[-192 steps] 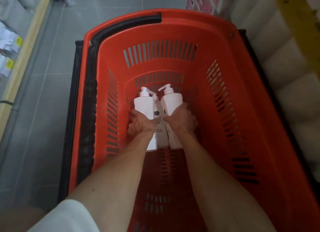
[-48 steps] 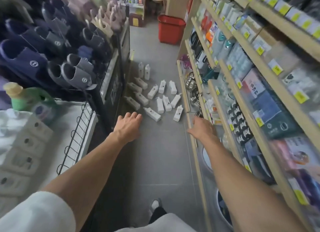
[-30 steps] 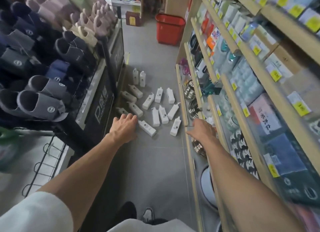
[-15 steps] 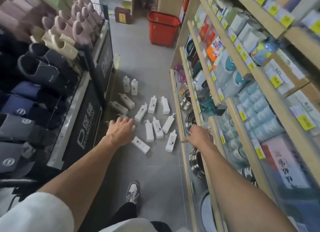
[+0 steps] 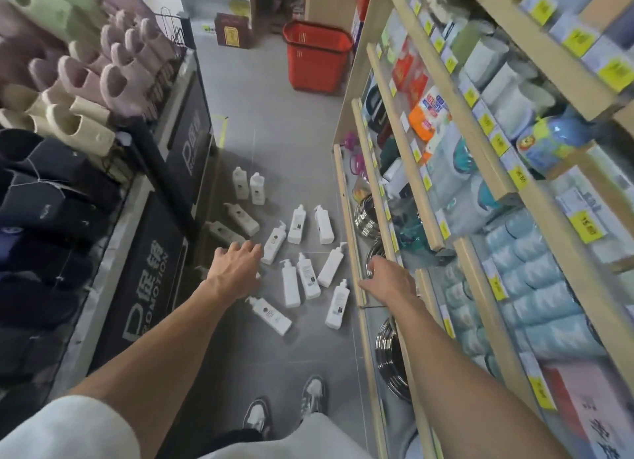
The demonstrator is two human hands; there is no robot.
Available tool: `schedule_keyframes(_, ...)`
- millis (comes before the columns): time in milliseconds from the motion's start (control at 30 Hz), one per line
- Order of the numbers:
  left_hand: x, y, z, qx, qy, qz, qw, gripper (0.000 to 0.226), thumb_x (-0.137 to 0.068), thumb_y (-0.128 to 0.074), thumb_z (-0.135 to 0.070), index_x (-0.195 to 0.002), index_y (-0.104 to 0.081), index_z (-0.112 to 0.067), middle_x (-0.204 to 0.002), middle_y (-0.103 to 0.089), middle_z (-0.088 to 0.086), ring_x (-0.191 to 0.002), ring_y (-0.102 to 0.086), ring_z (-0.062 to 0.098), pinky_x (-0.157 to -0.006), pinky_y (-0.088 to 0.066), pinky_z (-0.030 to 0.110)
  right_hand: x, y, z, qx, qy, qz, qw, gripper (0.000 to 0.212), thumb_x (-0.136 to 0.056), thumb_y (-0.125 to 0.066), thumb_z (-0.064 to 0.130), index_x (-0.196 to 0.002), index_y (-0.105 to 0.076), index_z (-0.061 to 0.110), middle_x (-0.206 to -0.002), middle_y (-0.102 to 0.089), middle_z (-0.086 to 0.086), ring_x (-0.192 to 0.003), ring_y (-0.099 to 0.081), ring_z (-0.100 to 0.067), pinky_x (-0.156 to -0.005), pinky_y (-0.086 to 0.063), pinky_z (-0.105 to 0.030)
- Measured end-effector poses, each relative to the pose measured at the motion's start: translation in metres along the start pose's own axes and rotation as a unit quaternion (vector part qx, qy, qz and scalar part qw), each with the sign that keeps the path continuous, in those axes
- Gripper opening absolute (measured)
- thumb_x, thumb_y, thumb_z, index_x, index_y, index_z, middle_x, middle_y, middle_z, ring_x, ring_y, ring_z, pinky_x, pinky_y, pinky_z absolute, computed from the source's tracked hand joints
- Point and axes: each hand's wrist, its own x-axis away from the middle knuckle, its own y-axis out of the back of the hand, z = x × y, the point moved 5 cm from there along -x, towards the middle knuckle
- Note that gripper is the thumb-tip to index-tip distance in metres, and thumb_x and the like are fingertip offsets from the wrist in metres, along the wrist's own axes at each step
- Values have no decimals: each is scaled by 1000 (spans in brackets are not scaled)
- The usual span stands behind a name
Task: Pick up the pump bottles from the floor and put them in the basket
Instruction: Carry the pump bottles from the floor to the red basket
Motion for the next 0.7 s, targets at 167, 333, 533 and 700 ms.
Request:
schedule_keyframes(167, -41, -23, -20, -3, 26, 5, 1000, 55, -93, -59, -41, -142, -43, -22, -141, -47, 3, -128, -46, 25, -99, -41, 43, -54, -11, -15, 17, 35, 26, 999, 35, -91, -72, 40, -115, -55, 21, -112, -63, 0, -101, -60, -24, -75, -44, -34)
schedule_keyframes(333, -75, -70, -17, 56, 141, 34, 988, 49, -90, -60, -45, -131, -50, -23, -131, -54, 2, -123, -49, 27, -96, -42, 44, -103, -49, -34, 0, 55, 46, 997, 30, -91, -70, 33, -117, -58, 23, -113, -66, 1, -100, -61, -22, -74, -42, -32)
schedule_keyframes(533, -137, -168, -6, 116, 210, 64, 969, 60, -88, -59, -63, -133, -49, -25, -136, -53, 3, -123, -49, 29, -96, -45, 46, -184, -141, -55, -5, 36, 68, 997, 40, -90, -71, 42, -124, -58, 24, -123, -65, 1, -110, -60, -22, -83, -46, -34)
schedule_keyframes(700, -203, -315, 16, 298, 353, 97, 882, 77, -77, -58, -75, -135, -49, -25, -140, -53, 8, -124, -52, 36, -98, -48, 54, -262, -263, -83, -54, -37, 74, 995, 45, -88, -72, 48, -123, -57, 24, -121, -64, 0, -110, -59, -23, -77, -43, -33)
